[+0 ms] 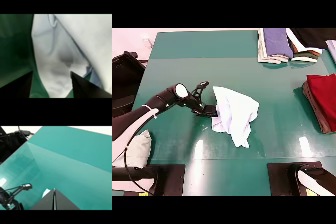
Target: Fold the shirts.
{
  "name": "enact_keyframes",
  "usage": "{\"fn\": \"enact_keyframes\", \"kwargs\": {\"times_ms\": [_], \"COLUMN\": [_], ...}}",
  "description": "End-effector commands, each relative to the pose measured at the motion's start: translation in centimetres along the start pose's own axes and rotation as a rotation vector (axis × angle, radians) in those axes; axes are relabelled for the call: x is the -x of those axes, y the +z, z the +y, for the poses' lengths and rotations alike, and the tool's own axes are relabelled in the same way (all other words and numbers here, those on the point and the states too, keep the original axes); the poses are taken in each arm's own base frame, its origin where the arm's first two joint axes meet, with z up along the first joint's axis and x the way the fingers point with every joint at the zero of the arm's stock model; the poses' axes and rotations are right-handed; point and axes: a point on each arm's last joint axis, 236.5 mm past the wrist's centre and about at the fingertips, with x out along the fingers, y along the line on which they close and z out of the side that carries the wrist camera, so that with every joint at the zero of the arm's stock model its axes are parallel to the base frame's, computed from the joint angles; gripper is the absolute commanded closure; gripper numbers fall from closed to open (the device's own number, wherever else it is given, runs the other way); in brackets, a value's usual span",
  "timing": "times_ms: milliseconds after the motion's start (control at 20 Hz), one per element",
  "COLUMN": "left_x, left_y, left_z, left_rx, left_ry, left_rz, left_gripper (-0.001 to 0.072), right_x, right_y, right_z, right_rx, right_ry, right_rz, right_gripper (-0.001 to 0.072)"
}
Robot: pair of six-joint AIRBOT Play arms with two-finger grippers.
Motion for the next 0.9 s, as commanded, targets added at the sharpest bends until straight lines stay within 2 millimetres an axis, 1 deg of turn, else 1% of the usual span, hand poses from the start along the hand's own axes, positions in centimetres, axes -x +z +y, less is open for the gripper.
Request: {"fn": "enact_keyframes", "kwargs": {"times_ms": [0,50,100,150,200,250,300,350,400,450,500,550,600,650,700,750,850], "left_x": [-2.3,-2.1,-1.7,-1.1,-0.3,0.7,1.6,2.3,2.9,3.1,3.2,3.2,3.1,3.1,3.1,3.1,3.1], "left_y": [0.1,0.6,1.1,1.9,2.8,3.9,5.0,5.7,6.3,6.7,6.8,6.7,6.7,6.6,6.5,6.4,6.3], "left_z": [-1.2,-1.4,-1.5,-1.7,-1.9,-2.1,-2.2,-2.2,-2.3,-2.3,-2.2,-2.2,-2.0,-1.9,-1.7,-1.5,-1.2], "left_rx": [0.073,0.064,0.051,0.029,0.009,-0.011,-0.033,-0.051,-0.065,-0.078,-0.082,-0.084,-0.09,-0.093,-0.098,-0.102,-0.108], "left_ry": [-0.088,-0.089,-0.086,-0.085,-0.084,-0.082,-0.074,-0.067,-0.061,-0.052,-0.048,-0.045,-0.037,-0.033,-0.026,-0.018,-0.005], "left_rz": [-0.016,-0.03,-0.041,-0.051,-0.064,-0.085,-0.104,-0.118,-0.131,-0.14,-0.142,-0.141,-0.138,-0.134,-0.131,-0.128,-0.119], "left_gripper": [0.0211,0.0393,0.0546,0.068,0.0684,0.0684,0.0684,0.0684,0.0684,0.0684,0.0684,0.0684,0.0684,0.0684,0.0684,0.0684,0.0684], "right_x": [0.0,0.0,0.0,-0.2,-0.5,-0.8,-1.3,-1.7,-2.2,-2.9,-3.6,-4.1,-4.8,-5.5,-6.4,-7.7,-10.2], "right_y": [-0.3,-0.5,-1.0,-2.1,-3.7,-6.1,-9.0,-12.5,-16.2,-20.4,-24.7,-28.5,-32.4,-35.1,-37.0,-38.0,-38.8], "right_z": [0.1,0.1,0.1,-0.4,-1.0,-2.0,-3.1,-4.2,-5.0,-5.4,-5.7,-6.1,-6.3,-6.5,-6.7,-6.4,-6.0], "right_rx": [-0.004,-0.003,-0.003,-0.015,-0.042,-0.075,-0.109,-0.165,-0.219,-0.281,-0.354,-0.42,-0.484,-0.526,-0.575,-0.62,-0.675], "right_ry": [0.005,0.006,0.006,-0.007,-0.021,-0.051,-0.078,-0.111,-0.126,-0.128,-0.125,-0.134,-0.144,-0.149,-0.151,-0.127,-0.085], "right_rz": [0.013,0.023,0.044,0.081,0.128,0.191,0.265,0.342,0.418,0.496,0.573,0.641,0.708,0.748,0.76,0.751,0.724], "right_gripper": [0.0695,0.0696,0.0695,0.0695,0.0695,0.0695,0.0695,0.0695,0.0694,0.0692,0.0619,0.0387,0.0218,0.0215,0.0215,0.0216,0.0216]}}
